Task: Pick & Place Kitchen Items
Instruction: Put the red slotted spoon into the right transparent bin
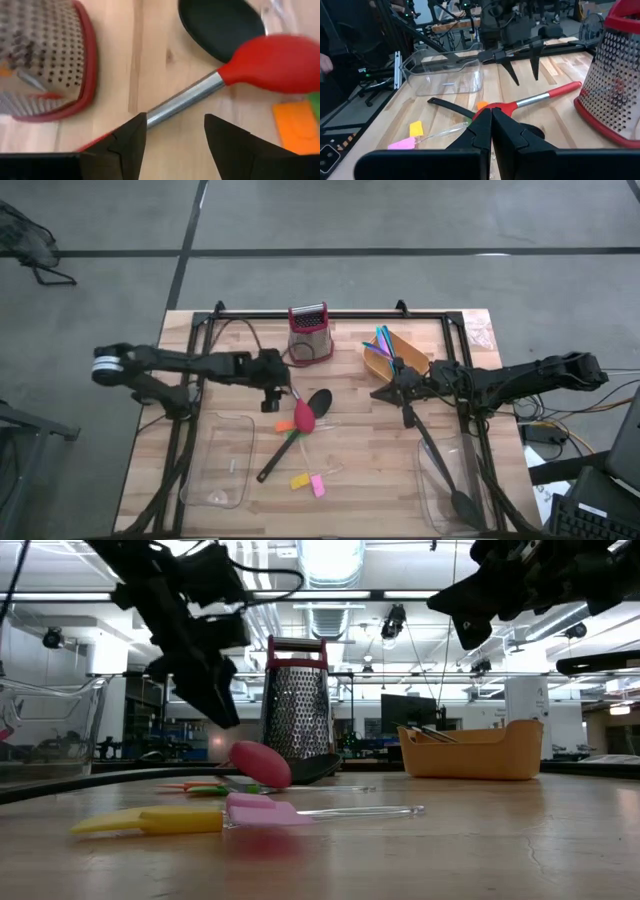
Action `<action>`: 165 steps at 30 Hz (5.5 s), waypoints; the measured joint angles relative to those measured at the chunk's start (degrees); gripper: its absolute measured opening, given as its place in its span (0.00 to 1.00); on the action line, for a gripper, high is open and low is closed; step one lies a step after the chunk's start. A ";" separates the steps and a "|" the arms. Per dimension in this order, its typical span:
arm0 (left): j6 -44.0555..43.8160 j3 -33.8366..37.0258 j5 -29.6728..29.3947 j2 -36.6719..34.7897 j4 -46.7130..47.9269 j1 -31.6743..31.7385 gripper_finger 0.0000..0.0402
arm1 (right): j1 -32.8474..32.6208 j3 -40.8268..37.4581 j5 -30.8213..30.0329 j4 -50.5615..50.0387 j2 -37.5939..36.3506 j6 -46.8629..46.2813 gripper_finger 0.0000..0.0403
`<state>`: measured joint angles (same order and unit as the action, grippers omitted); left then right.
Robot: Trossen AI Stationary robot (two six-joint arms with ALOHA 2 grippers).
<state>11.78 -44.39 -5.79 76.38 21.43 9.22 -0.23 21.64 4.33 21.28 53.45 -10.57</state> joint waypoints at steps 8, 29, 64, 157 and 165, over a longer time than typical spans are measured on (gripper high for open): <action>7.95 -4.33 -4.80 8.20 2.13 0.01 0.51 | -0.01 -0.67 0.03 0.05 0.00 -1.51 0.02; 14.68 -9.05 -7.81 20.42 4.28 0.03 0.42 | -0.01 -0.65 0.16 0.18 0.00 -1.46 0.02; -6.64 -22.35 -1.41 15.39 14.91 -4.36 0.15 | -2.27 5.08 0.21 -3.78 2.38 -1.27 0.04; -9.58 -15.68 -11.72 -17.60 -7.56 -12.26 0.57 | -9.68 29.27 -34.63 -62.27 1.73 -21.00 0.04; -6.99 1.74 -12.41 -26.95 -32.90 -12.71 0.57 | -9.68 26.32 -34.57 -60.14 -1.36 -20.84 0.04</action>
<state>4.80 -42.65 -18.20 49.43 -11.47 -3.49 -9.91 47.96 -30.24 -38.87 52.10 -31.41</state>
